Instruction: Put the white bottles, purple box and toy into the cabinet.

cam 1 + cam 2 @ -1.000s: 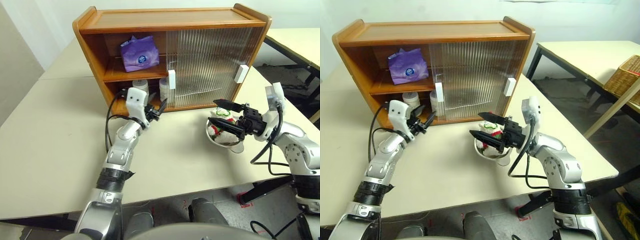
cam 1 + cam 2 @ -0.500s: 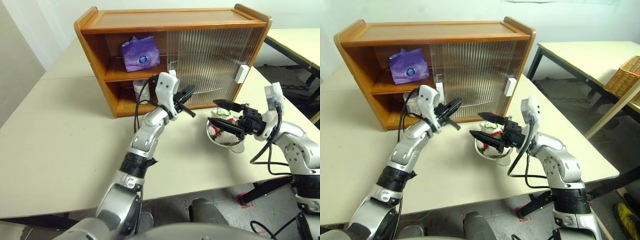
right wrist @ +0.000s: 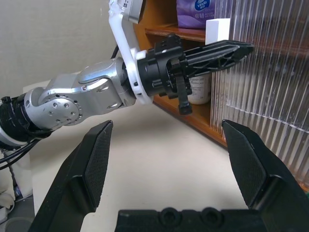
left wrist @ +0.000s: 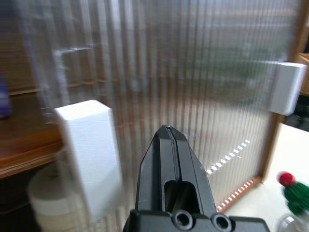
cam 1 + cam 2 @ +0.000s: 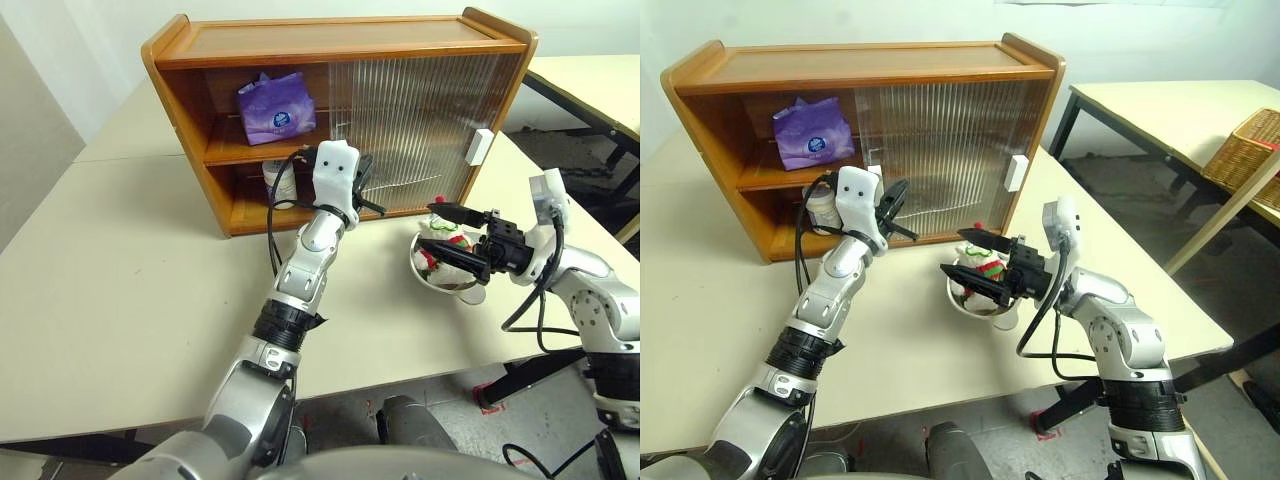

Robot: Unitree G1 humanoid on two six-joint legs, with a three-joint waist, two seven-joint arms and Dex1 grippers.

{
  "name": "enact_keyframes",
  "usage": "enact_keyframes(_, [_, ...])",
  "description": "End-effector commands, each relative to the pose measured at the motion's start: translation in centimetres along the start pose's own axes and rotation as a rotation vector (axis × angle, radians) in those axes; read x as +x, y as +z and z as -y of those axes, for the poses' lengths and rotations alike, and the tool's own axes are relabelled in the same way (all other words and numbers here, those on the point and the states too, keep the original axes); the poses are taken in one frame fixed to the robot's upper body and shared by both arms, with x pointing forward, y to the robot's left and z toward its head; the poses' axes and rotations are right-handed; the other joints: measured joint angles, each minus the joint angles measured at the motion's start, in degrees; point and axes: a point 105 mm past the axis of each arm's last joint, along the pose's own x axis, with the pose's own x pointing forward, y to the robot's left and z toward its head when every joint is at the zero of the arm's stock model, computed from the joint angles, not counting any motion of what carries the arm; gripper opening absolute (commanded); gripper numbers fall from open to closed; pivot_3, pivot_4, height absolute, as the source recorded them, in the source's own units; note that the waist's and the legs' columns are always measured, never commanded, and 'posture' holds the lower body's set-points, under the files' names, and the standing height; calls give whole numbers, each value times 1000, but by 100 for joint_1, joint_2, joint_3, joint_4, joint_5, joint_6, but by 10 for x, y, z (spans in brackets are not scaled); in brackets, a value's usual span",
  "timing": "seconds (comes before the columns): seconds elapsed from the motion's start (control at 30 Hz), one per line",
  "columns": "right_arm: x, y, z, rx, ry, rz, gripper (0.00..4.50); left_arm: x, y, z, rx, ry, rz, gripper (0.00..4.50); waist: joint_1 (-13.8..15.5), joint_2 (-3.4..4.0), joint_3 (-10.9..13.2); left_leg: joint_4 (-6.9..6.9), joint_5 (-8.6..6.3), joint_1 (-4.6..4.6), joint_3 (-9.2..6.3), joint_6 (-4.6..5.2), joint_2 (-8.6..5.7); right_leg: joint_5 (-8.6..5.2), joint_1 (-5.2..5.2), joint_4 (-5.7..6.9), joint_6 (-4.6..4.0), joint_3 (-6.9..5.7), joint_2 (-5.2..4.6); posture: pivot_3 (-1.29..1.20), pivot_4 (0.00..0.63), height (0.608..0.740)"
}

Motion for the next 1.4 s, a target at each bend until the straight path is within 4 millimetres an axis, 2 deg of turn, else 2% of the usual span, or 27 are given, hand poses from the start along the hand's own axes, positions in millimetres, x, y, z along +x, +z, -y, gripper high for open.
enact_keyframes(0.03, [-2, 6, 3, -22, -4, -1, 4500, -2, -5, -6, 20, 54, -18, 14, 0, 0, 0, -1, 0, 1, 0, 0, 0, 0, 0, 0, 0, 0, 0, -236, 0, 740])
enact_keyframes(0.4, [-3, 6, 1, -14, 6, -14, 4500, -13, -5, -21, 68, 173, -26, 14, -16, -3, 2, -8, -1, 18, 13, 1, 0, 0, 2, 1, 0, 12, 0, -219, 0, 740])
enact_keyframes(0.8, [-3, 6, 2, -7, 17, -21, 4500, -30, -6, -47, 63, 307, -45, 14, -11, -3, 2, -13, -1, 22, 21, 1, 0, 0, 2, 0, 1, 19, 0, -201, 0, 740])
enact_keyframes(1.3, [0, 5, 4, 1, 35, -26, 4500, -72, -12, -101, 89, 549, -99, 14, 72, -3, 2, -17, -1, 29, 28, 1, 0, 2, 2, 1, -2, 26, 0, -168, 0, 740])
enact_keyframes(1.4, [2, 4, 5, 3, 42, -24, 4500, -80, -12, -117, 111, 608, -102, 14, 112, -3, 2, -18, -1, 30, 29, 1, 0, 12, 2, 1, -20, 28, 0, -161, 0, 740])
